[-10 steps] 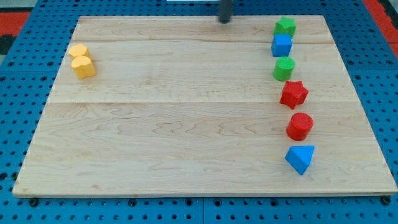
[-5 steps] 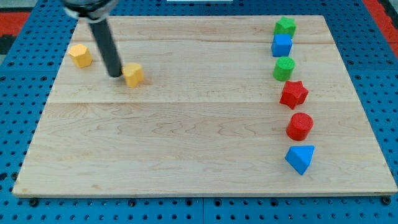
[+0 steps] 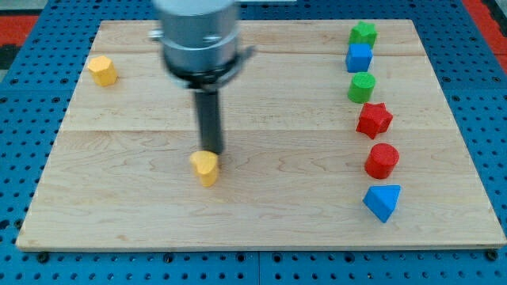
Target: Push the heart to the bottom of the cube
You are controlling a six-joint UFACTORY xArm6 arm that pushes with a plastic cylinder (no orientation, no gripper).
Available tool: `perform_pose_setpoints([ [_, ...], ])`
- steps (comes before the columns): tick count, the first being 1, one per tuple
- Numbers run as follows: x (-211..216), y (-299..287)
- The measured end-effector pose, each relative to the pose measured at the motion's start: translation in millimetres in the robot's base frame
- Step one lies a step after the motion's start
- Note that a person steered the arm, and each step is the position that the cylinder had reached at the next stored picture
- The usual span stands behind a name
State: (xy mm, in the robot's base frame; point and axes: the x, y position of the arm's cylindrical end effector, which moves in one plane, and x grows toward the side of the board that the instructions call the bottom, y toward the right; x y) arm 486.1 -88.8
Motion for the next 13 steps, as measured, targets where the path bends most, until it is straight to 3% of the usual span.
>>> perform_pose_setpoints([
  [2,77.1,28.1],
  [4,87.2,-98.9],
  [5,129.3,-154.4],
  [6,132.3,-149.1],
  [8,132.6,-100.9],
  [10,132.1,2.5],
  [11,118.3,76.7],
  [12,71.5,134.9],
  [13,113.0,154.2],
])
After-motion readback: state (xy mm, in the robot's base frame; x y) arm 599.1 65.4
